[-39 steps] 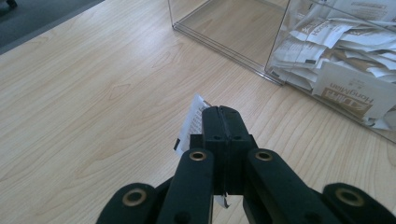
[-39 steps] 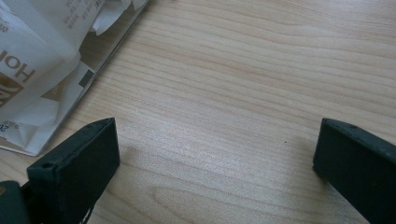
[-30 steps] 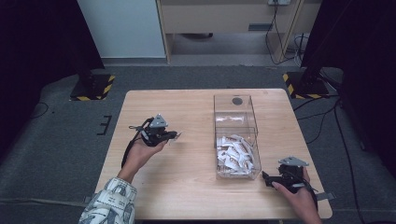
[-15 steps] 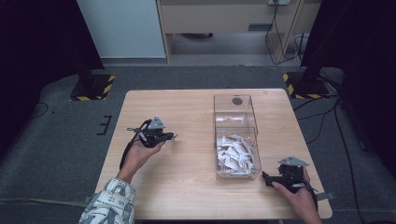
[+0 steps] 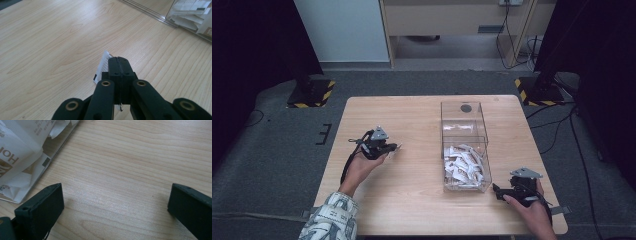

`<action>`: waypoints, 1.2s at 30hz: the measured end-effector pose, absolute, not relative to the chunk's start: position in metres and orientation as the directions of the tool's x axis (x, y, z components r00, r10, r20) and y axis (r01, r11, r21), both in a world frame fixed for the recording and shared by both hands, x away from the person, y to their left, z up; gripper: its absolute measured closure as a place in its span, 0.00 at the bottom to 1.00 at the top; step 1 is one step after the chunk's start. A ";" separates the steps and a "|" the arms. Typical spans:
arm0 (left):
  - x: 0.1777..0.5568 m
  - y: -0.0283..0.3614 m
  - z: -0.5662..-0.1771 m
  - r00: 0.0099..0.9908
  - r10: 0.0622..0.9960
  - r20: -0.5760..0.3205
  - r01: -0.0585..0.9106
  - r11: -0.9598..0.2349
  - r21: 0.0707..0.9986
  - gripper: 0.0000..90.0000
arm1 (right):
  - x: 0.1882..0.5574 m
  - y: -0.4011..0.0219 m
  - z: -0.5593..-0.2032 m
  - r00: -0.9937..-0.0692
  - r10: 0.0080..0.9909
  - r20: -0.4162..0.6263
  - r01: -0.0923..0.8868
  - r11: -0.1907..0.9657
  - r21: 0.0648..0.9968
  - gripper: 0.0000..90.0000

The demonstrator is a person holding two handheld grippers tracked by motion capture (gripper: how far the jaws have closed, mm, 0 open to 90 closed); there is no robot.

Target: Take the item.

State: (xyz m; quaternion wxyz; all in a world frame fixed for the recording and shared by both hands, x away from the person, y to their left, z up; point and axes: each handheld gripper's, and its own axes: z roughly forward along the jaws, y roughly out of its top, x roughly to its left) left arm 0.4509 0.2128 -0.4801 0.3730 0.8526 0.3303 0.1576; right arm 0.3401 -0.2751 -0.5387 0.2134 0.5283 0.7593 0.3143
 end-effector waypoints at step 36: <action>0.473 0.179 -0.499 0.730 0.683 0.031 0.458 -0.521 0.720 1.00 | 0.340 -0.275 -0.539 -0.351 0.936 0.008 0.667 0.244 0.704 0.01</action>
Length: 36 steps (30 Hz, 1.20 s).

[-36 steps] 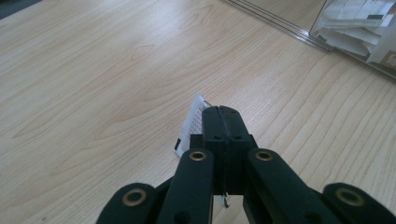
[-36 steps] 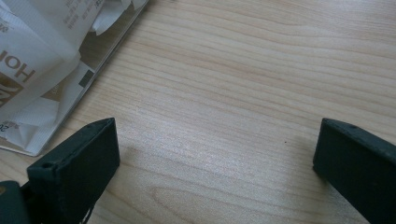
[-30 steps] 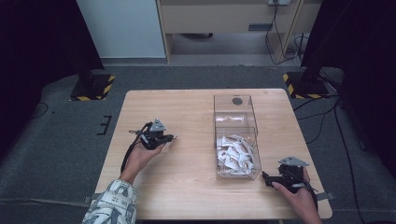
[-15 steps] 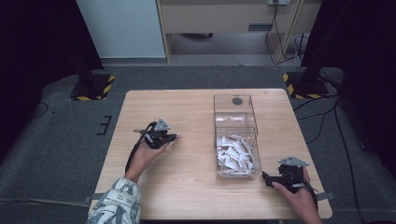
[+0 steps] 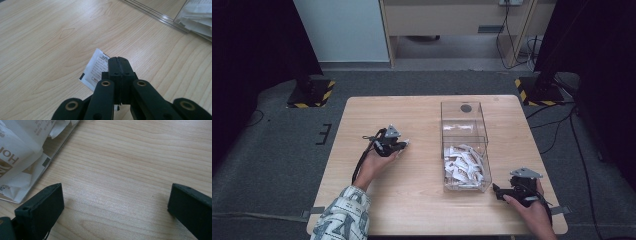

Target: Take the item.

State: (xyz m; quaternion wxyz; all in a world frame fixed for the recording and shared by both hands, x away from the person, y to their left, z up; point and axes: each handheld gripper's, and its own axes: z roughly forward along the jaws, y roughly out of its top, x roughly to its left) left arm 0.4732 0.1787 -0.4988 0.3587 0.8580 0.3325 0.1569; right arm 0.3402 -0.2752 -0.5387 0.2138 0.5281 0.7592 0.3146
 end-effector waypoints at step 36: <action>0.480 0.151 -0.513 0.698 0.711 0.084 0.460 -0.536 0.708 0.69 | 0.338 -0.277 -0.539 -0.360 0.933 0.006 0.664 0.251 0.704 0.01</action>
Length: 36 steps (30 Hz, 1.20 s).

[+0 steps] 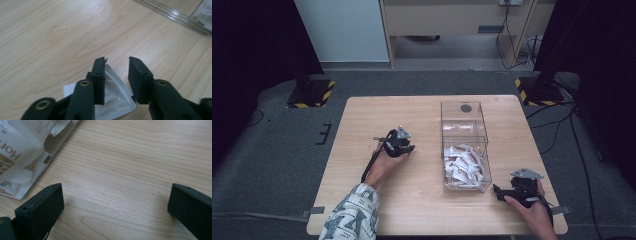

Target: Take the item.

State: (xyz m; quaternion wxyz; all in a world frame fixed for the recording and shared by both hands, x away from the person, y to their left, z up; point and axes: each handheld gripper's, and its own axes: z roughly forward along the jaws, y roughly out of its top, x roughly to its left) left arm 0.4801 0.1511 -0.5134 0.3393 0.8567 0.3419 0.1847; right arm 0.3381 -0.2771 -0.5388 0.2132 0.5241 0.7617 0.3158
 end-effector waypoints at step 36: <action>0.462 0.135 -0.497 0.756 0.651 0.068 0.407 -0.548 0.731 0.09 | 0.338 -0.277 -0.539 -0.358 0.934 0.007 0.665 0.250 0.704 0.01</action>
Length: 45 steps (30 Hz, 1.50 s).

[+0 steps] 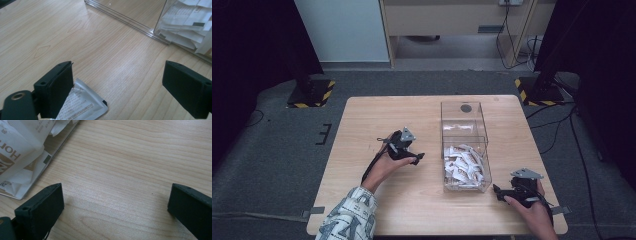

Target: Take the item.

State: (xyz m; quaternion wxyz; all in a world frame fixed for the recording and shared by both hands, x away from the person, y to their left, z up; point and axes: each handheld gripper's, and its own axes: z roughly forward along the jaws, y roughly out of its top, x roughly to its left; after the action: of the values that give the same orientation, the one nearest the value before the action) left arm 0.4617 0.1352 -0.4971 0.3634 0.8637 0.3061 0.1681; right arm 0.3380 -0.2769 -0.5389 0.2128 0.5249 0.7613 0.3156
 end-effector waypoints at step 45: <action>0.409 0.180 -0.492 0.738 0.673 0.051 0.402 -0.500 0.767 0.07 | 0.338 -0.277 -0.539 -0.355 0.935 0.007 0.665 0.247 0.705 0.01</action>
State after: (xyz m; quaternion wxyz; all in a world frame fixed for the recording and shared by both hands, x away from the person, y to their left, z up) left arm 0.4087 0.1798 -0.4919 0.3868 0.8482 0.3170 0.1749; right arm 0.3378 -0.2768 -0.5389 0.2140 0.5260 0.7602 0.3157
